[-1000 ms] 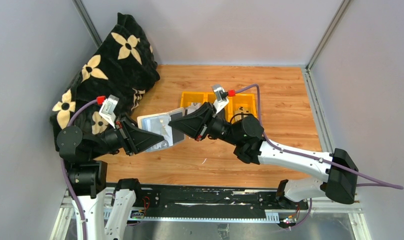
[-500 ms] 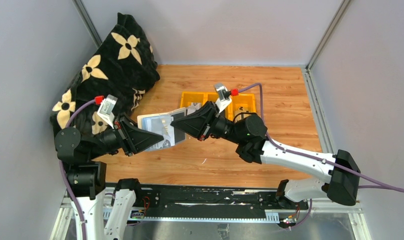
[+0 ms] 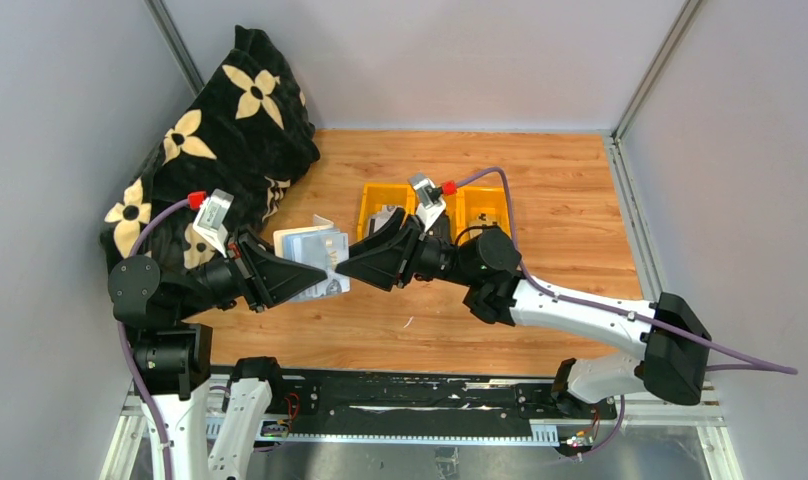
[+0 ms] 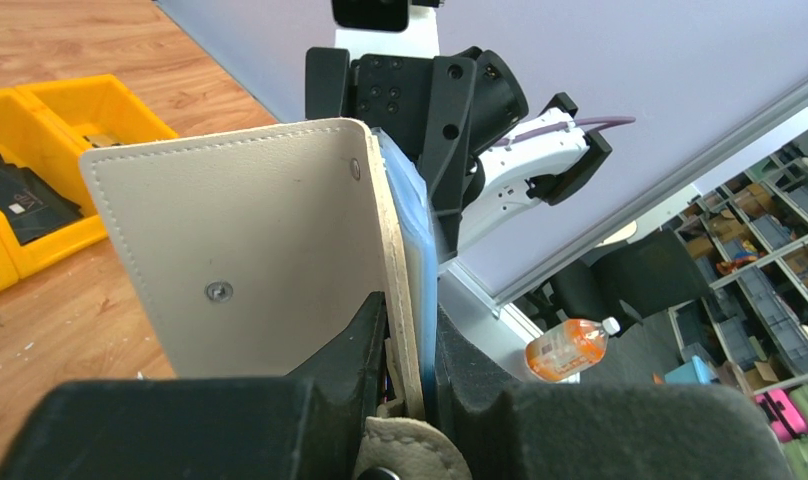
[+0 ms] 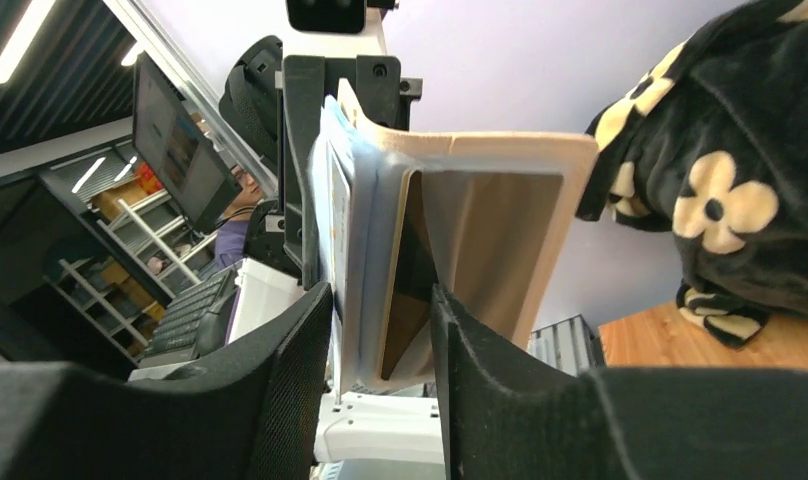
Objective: Take the credit cards out of the card holder
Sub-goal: Remove the credit card from the card holder, then place the credit card in the storage box.
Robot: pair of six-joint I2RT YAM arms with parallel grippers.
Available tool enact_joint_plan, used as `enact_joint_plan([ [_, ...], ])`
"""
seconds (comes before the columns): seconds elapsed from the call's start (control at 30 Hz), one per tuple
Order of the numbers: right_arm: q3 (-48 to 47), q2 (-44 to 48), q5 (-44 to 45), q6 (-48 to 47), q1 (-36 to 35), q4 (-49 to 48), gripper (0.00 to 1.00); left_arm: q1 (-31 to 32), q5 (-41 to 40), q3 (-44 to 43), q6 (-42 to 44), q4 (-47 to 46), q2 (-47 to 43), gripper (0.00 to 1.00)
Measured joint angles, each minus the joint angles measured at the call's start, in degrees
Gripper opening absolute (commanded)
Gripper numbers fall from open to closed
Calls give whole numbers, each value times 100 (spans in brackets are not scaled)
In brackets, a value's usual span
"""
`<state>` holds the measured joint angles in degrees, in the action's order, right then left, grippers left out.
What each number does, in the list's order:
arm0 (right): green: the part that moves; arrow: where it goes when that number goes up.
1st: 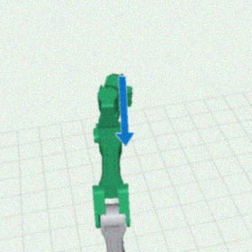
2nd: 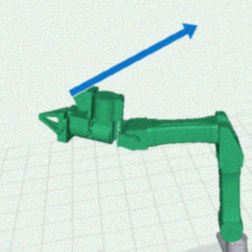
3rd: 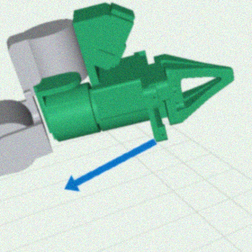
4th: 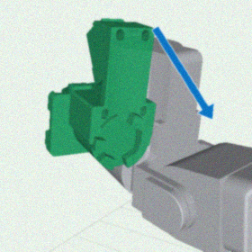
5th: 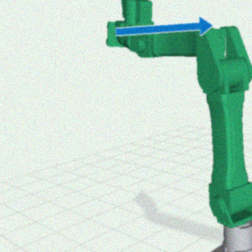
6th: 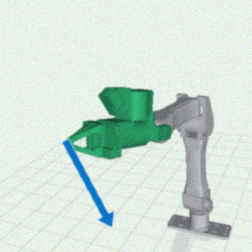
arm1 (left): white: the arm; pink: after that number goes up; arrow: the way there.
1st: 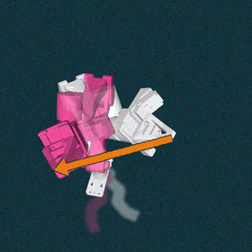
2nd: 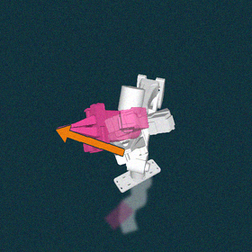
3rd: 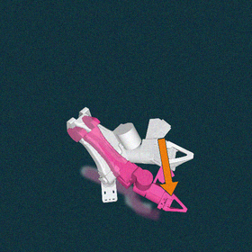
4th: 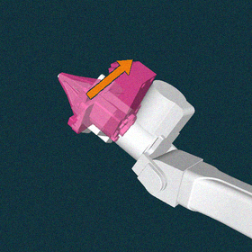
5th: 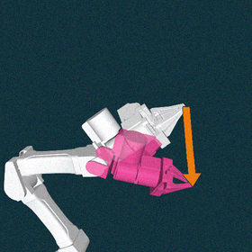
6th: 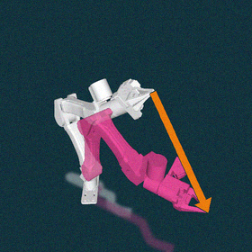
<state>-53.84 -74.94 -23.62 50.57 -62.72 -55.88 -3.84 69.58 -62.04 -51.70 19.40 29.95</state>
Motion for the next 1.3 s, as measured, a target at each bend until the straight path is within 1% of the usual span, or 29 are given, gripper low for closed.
enact_joint_plan([
  [0.17,0,-81,-212,131,-13,-164,14,0,-28,0,7,-7,0,5],
  [0.33,13,42,-310,210,13,-188,1,2,-50,0,4,-20,2,5],
  [0.5,157,321,-319,142,26,68,0,33,2,0,4,-28,7,5],
  [0.83,636,1027,-361,70,472,358,0,33,-37,-57,4,-83,7,5],
  [0.93,802,1368,-382,31,911,708,0,33,-31,-76,0,-87,15,5],
  [1.07,852,1969,-269,-258,1714,1781,0,33,-26,-129,-2,-96,15,5],
  [1.13,852,2184,-240,-367,2068,2162,0,33,-24,-151,-11,-125,15,5],
  [1.23,850,2201,-240,-448,2549,2546,0,33,-24,-170,-22,-142,15,5],
  [1.3,837,2105,-236,-520,2667,2739,0,33,-24,-170,-22,-149,15,5],
])
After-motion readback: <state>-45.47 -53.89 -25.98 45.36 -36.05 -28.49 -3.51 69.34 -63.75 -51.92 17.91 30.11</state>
